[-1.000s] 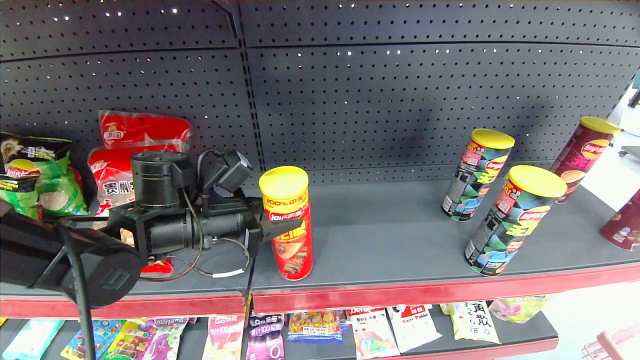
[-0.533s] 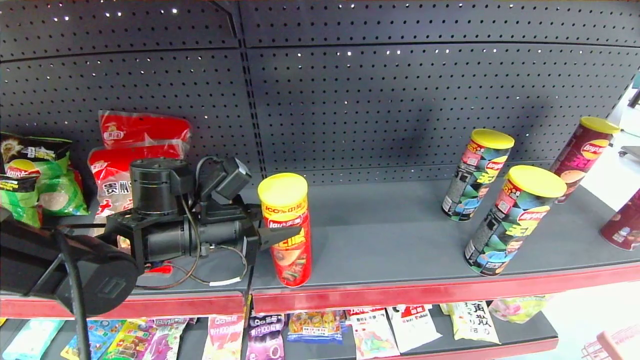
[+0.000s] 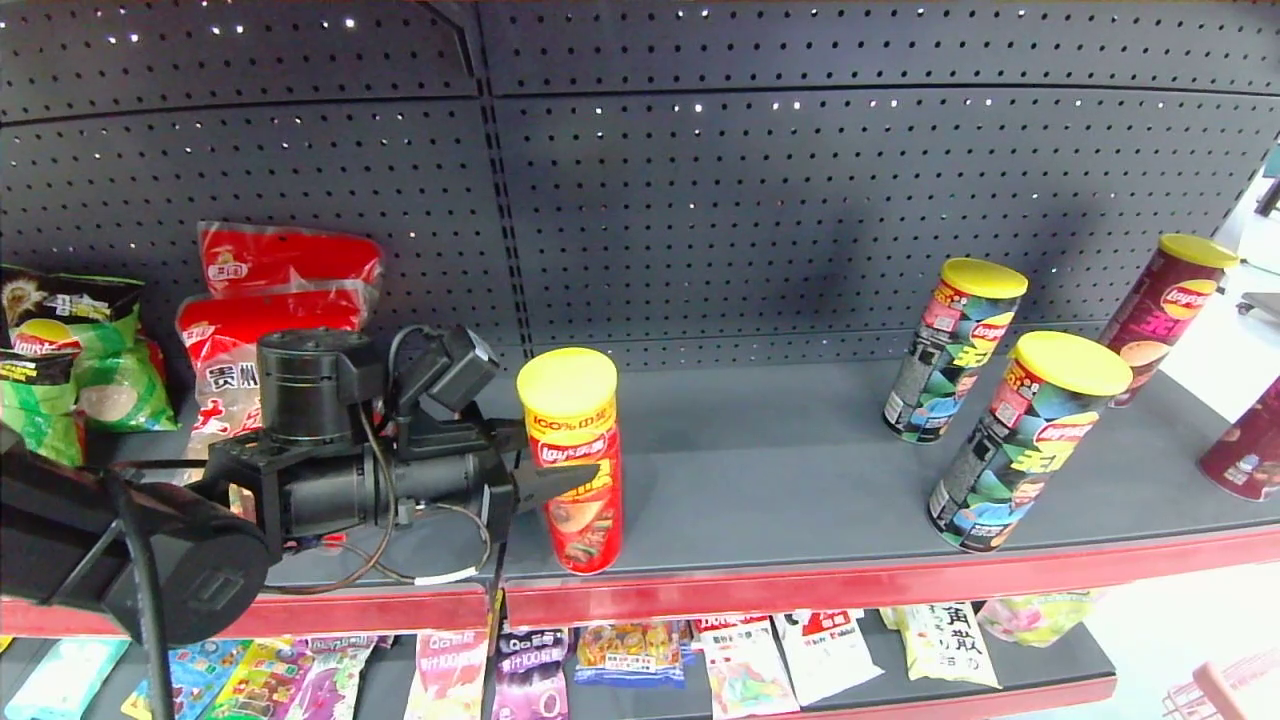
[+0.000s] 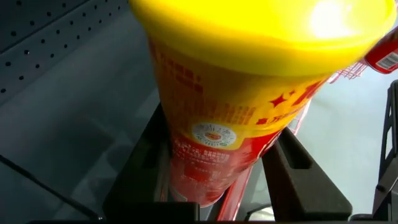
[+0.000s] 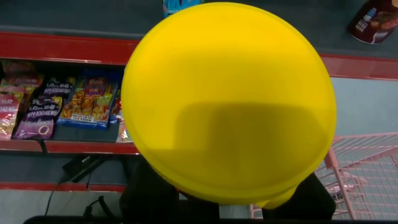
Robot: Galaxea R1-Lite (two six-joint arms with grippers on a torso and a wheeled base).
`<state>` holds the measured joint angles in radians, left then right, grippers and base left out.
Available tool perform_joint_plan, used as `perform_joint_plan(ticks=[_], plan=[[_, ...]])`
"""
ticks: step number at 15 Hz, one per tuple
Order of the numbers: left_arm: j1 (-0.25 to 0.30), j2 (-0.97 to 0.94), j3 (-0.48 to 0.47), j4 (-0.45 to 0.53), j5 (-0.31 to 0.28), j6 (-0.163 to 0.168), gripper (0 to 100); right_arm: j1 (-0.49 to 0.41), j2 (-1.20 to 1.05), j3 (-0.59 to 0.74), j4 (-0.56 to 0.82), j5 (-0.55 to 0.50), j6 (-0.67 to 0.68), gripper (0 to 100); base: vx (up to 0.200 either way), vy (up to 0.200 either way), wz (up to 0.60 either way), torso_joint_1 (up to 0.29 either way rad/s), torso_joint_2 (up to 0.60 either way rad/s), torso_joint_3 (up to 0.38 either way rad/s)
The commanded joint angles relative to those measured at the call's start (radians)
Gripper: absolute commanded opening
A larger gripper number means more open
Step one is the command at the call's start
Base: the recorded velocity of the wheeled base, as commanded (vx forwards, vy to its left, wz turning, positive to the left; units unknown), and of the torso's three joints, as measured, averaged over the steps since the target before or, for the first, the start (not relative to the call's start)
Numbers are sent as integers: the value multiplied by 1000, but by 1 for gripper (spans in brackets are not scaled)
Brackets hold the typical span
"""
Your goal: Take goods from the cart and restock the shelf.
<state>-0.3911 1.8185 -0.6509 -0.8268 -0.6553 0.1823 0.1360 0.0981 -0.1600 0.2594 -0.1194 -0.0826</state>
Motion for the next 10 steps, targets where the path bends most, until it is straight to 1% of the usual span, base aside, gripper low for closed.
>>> perform_joint_plan(ticks=[1,4,7,8,10], plan=[[0,4,-4,-2,11,0,100,1,0,-1,0,0,0,0,0,0,0,0,0,0],[0,-2,0,-5,19,-1,100,1,0,-3,0,1,0,0,0,0,0,0,0,0],[1,-15,14,-41,23,-3,100,1,0,-4,0,0,0,0,0,0,0,0,0,0],[6,-30,27,-40,23,-6,100,1,0,-4,0,0,0,0,0,0,0,0,0,0],[34,-84,82,-40,22,-6,100,1,0,-4,0,0,0,0,0,0,0,0,0,0]])
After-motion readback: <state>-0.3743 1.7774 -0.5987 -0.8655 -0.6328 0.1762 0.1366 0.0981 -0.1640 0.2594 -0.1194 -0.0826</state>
